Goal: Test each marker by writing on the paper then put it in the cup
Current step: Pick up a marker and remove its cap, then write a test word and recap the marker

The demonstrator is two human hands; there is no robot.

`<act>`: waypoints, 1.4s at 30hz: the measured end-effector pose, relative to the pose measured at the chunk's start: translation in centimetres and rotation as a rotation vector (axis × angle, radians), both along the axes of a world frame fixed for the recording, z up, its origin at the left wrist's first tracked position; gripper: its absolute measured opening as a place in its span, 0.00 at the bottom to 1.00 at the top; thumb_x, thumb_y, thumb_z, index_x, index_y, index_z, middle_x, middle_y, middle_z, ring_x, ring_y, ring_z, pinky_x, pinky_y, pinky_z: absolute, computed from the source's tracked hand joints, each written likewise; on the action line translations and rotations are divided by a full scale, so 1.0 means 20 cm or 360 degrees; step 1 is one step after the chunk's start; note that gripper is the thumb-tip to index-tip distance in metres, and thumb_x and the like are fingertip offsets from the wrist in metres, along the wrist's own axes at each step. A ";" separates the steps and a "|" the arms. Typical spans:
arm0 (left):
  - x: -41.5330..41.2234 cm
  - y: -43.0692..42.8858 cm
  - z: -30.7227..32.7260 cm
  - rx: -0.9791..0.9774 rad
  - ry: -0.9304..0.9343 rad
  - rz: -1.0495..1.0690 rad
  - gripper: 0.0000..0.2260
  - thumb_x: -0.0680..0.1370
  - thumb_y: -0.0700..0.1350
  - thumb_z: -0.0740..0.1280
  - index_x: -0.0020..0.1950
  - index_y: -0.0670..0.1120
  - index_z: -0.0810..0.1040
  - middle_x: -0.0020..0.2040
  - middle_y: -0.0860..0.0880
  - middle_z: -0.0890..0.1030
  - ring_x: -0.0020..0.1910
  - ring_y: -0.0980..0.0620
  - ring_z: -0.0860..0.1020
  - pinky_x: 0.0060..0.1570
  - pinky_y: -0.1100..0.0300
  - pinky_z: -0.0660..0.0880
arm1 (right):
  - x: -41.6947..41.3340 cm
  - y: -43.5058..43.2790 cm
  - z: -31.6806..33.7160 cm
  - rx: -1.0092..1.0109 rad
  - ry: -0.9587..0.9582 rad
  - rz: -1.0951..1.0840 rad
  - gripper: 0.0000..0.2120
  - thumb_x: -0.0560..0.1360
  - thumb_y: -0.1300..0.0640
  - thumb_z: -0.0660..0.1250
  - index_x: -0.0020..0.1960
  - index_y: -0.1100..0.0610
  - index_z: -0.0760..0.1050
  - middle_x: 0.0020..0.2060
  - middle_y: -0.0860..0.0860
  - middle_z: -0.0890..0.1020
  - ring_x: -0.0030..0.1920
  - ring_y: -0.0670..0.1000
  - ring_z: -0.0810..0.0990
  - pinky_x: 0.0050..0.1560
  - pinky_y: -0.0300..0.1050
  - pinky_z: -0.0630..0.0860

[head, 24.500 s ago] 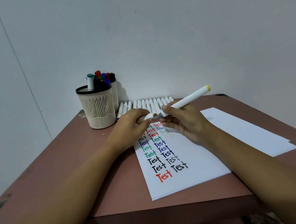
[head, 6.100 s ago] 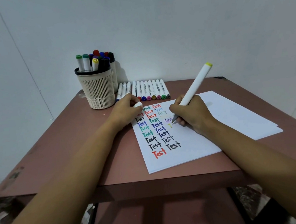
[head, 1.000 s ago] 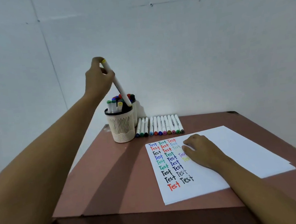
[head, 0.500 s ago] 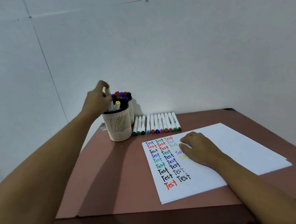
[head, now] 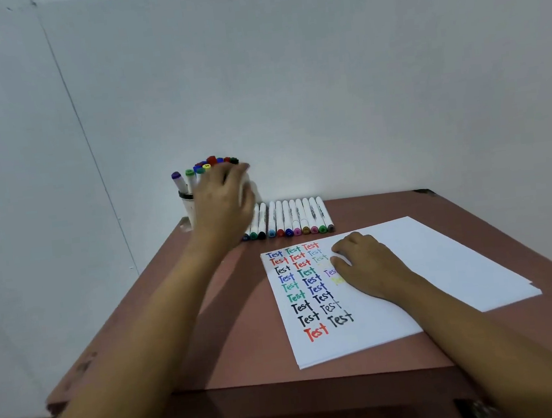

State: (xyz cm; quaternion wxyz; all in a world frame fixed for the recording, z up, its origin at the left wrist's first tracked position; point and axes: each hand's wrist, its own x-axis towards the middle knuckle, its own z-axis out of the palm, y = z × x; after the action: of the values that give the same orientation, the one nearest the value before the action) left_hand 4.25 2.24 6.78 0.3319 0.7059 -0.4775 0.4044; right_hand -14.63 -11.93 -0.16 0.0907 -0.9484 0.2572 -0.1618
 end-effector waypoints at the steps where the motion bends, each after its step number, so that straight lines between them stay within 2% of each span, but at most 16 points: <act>1: -0.05 -0.03 -0.05 0.0060 0.0030 -0.0069 0.16 0.75 0.45 0.58 0.56 0.39 0.79 0.50 0.38 0.79 0.49 0.39 0.77 0.50 0.48 0.74 | 0.00 0.00 0.00 -0.0008 0.0015 -0.0004 0.19 0.81 0.49 0.55 0.69 0.55 0.69 0.67 0.52 0.71 0.66 0.53 0.68 0.64 0.45 0.65; 4: -0.13 -0.10 -0.21 0.0447 0.0308 -0.0195 0.18 0.77 0.47 0.57 0.61 0.43 0.77 0.57 0.41 0.78 0.55 0.43 0.76 0.56 0.48 0.74 | 0.01 0.00 0.00 -0.0016 0.0028 -0.0010 0.19 0.81 0.49 0.55 0.69 0.55 0.69 0.66 0.52 0.71 0.66 0.53 0.68 0.63 0.46 0.65; 7: -0.11 -0.14 -0.31 0.1035 0.0718 -0.0284 0.19 0.80 0.49 0.58 0.70 0.48 0.68 0.69 0.46 0.69 0.66 0.48 0.69 0.66 0.53 0.65 | 0.01 -0.01 0.02 -0.0032 0.0098 -0.0005 0.18 0.81 0.49 0.55 0.67 0.55 0.70 0.65 0.52 0.72 0.65 0.54 0.68 0.62 0.47 0.66; 10: -0.10 -0.13 -0.33 0.1245 0.0814 -0.0289 0.21 0.81 0.53 0.56 0.72 0.49 0.65 0.72 0.47 0.65 0.69 0.48 0.66 0.69 0.51 0.63 | 0.02 -0.03 0.07 0.0046 0.0116 0.0003 0.12 0.79 0.51 0.57 0.56 0.55 0.75 0.58 0.51 0.77 0.58 0.54 0.73 0.55 0.48 0.70; 13: -0.11 -0.13 -0.32 0.1249 0.0829 -0.0292 0.21 0.81 0.53 0.56 0.72 0.48 0.65 0.73 0.48 0.64 0.70 0.50 0.64 0.70 0.52 0.61 | 0.09 -0.10 0.14 0.0239 -0.0017 -0.0132 0.12 0.78 0.54 0.57 0.39 0.59 0.72 0.37 0.51 0.77 0.39 0.53 0.74 0.36 0.44 0.68; 16: -0.11 -0.13 -0.33 0.1239 0.0814 -0.0293 0.21 0.81 0.53 0.55 0.72 0.48 0.66 0.74 0.48 0.64 0.71 0.50 0.63 0.71 0.52 0.59 | 0.20 -0.19 0.16 0.0334 -0.0158 -0.0289 0.14 0.77 0.59 0.58 0.34 0.59 0.65 0.29 0.51 0.69 0.36 0.54 0.69 0.31 0.43 0.61; 19: -0.10 -0.13 -0.33 0.1229 0.0804 -0.0286 0.21 0.81 0.53 0.56 0.72 0.48 0.66 0.74 0.49 0.64 0.72 0.50 0.62 0.71 0.53 0.58 | 0.30 -0.24 0.14 0.0420 -0.0199 -0.0390 0.15 0.77 0.59 0.58 0.32 0.57 0.61 0.29 0.51 0.66 0.38 0.55 0.69 0.31 0.43 0.61; 21: -0.10 -0.14 -0.34 0.1217 0.0800 -0.0283 0.21 0.81 0.53 0.56 0.72 0.48 0.66 0.73 0.49 0.64 0.72 0.51 0.62 0.71 0.55 0.58 | 0.33 -0.23 0.12 0.0430 -0.0207 -0.0426 0.14 0.78 0.58 0.58 0.34 0.58 0.64 0.33 0.52 0.69 0.41 0.56 0.70 0.36 0.44 0.64; 23: -0.10 -0.13 -0.34 0.1223 0.0801 -0.0282 0.20 0.81 0.53 0.56 0.72 0.48 0.66 0.73 0.49 0.64 0.72 0.51 0.62 0.71 0.54 0.57 | 0.36 -0.22 0.11 0.0386 -0.0173 -0.0458 0.08 0.79 0.58 0.58 0.44 0.61 0.71 0.42 0.54 0.73 0.45 0.56 0.72 0.42 0.44 0.66; 25: -0.10 -0.13 -0.33 0.1233 0.0808 -0.0278 0.20 0.81 0.53 0.55 0.72 0.48 0.66 0.73 0.49 0.64 0.72 0.51 0.62 0.71 0.53 0.58 | 0.38 -0.22 0.09 0.0338 -0.0154 -0.0517 0.09 0.79 0.59 0.59 0.55 0.61 0.73 0.50 0.56 0.77 0.51 0.57 0.75 0.44 0.44 0.67; 27: -0.10 -0.13 -0.33 0.1229 0.0803 -0.0276 0.20 0.81 0.53 0.55 0.72 0.48 0.66 0.73 0.49 0.64 0.71 0.51 0.62 0.71 0.53 0.58 | 0.39 -0.23 0.07 0.0330 -0.0179 -0.0590 0.09 0.78 0.61 0.59 0.56 0.61 0.74 0.54 0.58 0.78 0.54 0.59 0.76 0.44 0.45 0.67; 33: -0.11 -0.13 -0.34 0.1128 0.0872 -0.0326 0.19 0.81 0.52 0.55 0.70 0.48 0.68 0.69 0.47 0.69 0.67 0.50 0.67 0.67 0.55 0.63 | 0.33 -0.23 0.14 0.0637 -0.0735 -0.0795 0.12 0.78 0.65 0.56 0.58 0.66 0.72 0.56 0.61 0.78 0.56 0.60 0.76 0.44 0.44 0.66; 35: -0.11 -0.12 -0.34 0.1001 0.0942 -0.0361 0.19 0.81 0.51 0.55 0.71 0.48 0.67 0.69 0.46 0.68 0.67 0.50 0.67 0.65 0.58 0.63 | 0.29 -0.25 0.15 0.0791 -0.1000 -0.0774 0.10 0.78 0.64 0.55 0.55 0.64 0.73 0.54 0.61 0.79 0.53 0.60 0.78 0.43 0.45 0.69; 37: -0.11 -0.12 -0.34 0.0868 0.0958 -0.0378 0.21 0.81 0.50 0.56 0.74 0.47 0.61 0.71 0.46 0.65 0.69 0.50 0.65 0.65 0.59 0.61 | 0.23 -0.23 0.16 0.1003 -0.1264 -0.0673 0.08 0.77 0.64 0.55 0.50 0.60 0.73 0.47 0.60 0.81 0.41 0.57 0.79 0.40 0.47 0.74; 39: -0.13 -0.11 -0.33 0.0732 0.0918 -0.0420 0.24 0.81 0.49 0.58 0.76 0.47 0.55 0.73 0.46 0.61 0.71 0.50 0.61 0.67 0.60 0.59 | 0.15 -0.17 0.17 0.1200 -0.1407 -0.0548 0.08 0.77 0.65 0.56 0.52 0.60 0.73 0.37 0.55 0.79 0.32 0.51 0.76 0.37 0.47 0.75; 42: -0.16 -0.10 -0.32 0.0560 0.0732 -0.0446 0.28 0.80 0.47 0.60 0.76 0.46 0.52 0.74 0.45 0.58 0.74 0.49 0.56 0.69 0.61 0.53 | 0.03 -0.08 0.17 0.1361 -0.1448 -0.0369 0.08 0.78 0.65 0.58 0.53 0.59 0.74 0.34 0.50 0.77 0.33 0.47 0.77 0.48 0.52 0.77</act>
State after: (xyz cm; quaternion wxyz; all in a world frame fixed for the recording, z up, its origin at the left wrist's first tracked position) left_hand 0.95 0.34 0.39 0.3564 0.7528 -0.5450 0.0958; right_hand -14.00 -13.45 3.29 0.5436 -0.6307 0.3358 -0.4404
